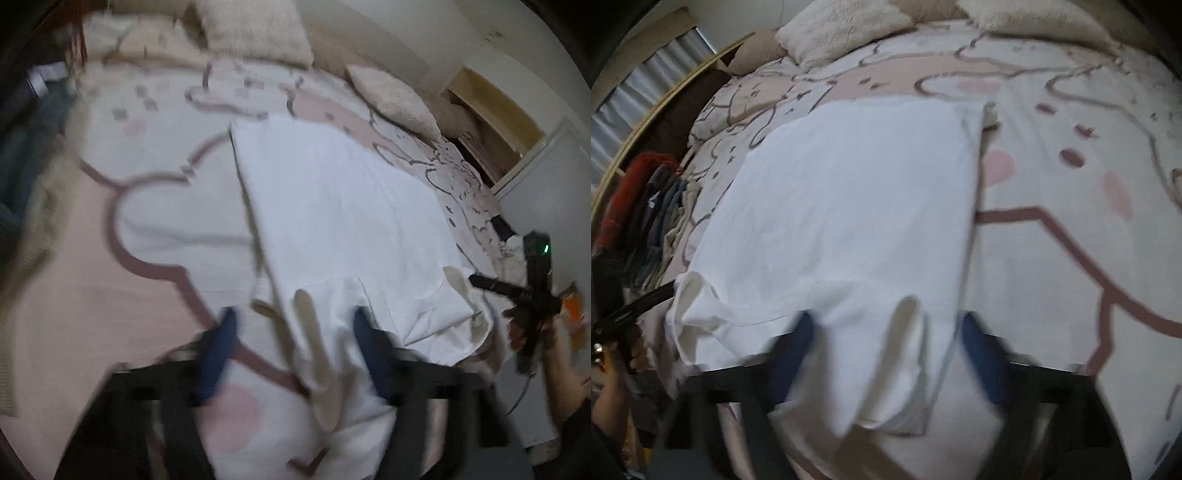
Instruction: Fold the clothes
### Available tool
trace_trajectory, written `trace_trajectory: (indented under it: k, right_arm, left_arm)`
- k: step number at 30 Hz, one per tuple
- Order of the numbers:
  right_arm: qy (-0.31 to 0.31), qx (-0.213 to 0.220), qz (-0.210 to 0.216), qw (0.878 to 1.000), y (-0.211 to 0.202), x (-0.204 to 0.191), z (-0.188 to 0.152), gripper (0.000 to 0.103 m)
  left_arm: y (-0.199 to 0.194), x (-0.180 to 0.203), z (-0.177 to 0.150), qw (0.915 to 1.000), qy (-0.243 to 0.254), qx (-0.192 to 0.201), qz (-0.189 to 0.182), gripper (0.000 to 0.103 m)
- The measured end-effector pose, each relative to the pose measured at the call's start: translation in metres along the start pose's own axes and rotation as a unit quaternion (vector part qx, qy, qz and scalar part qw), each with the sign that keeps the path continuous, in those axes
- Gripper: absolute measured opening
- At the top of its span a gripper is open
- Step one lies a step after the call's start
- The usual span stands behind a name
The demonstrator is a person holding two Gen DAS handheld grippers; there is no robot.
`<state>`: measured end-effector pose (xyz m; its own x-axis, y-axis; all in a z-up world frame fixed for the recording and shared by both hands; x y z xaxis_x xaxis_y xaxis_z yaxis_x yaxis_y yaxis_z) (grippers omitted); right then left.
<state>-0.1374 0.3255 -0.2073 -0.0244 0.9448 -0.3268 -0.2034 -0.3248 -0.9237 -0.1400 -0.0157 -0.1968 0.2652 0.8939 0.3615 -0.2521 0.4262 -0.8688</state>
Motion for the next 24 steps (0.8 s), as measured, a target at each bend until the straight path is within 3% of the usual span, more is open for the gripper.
trace_trajectory:
  k: [4, 7, 10, 11, 14, 16, 20, 24]
  right_arm:
    - [-0.015, 0.026, -0.026, 0.999, -0.028, 0.001, -0.003, 0.086]
    - [-0.045, 0.052, -0.062, 0.996, -0.053, -0.001, -0.01, 0.086]
    - [-0.104, 0.071, -0.118, 0.985, -0.072, -0.013, -0.021, 0.086]
    - [-0.128, 0.075, -0.137, 0.979, -0.075, -0.02, -0.026, 0.086]
    - [-0.195, 0.077, -0.18, 0.961, -0.082, -0.04, -0.038, 0.086]
    - [-0.236, 0.074, -0.197, 0.949, -0.084, -0.053, -0.048, 0.086]
    - [-0.34, 0.071, -0.24, 0.907, -0.077, -0.08, -0.07, 0.086]
    - [-0.42, 0.039, -0.272, 0.865, -0.057, -0.096, -0.084, 0.086]
  left_arm:
    - [-0.032, 0.022, -0.016, 0.9922, 0.106, 0.028, 0.059, 0.068]
    - [-0.037, 0.059, -0.037, 0.9655, 0.235, 0.03, 0.108, 0.068]
    - [-0.021, 0.092, -0.059, 0.927, 0.352, 0.001, 0.13, 0.068]
    - [-0.015, 0.1, -0.063, 0.9143, 0.382, -0.011, 0.135, 0.068]
    - [0.001, 0.103, -0.062, 0.8943, 0.42, -0.033, 0.152, 0.058]
    - [0.009, 0.101, -0.056, 0.8887, 0.429, -0.05, 0.154, 0.044]
    - [0.019, 0.092, -0.041, 0.8782, 0.443, -0.077, 0.163, 0.043]
    - [0.029, 0.091, -0.041, 0.8776, 0.446, -0.099, 0.147, 0.043]
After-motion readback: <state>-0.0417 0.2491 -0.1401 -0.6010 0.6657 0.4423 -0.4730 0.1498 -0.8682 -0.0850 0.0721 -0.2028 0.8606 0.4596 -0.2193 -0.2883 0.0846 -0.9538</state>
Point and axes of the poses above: each gripper's, at about its wrist camera, not at the fingertips, and y roughly the way its jaws point, x to its right, z to its top, the point moved 7 cm from there along y, roughly the way its jaws point, and after that the axes turned 13 degrees about -x, right-handed, at the moved point
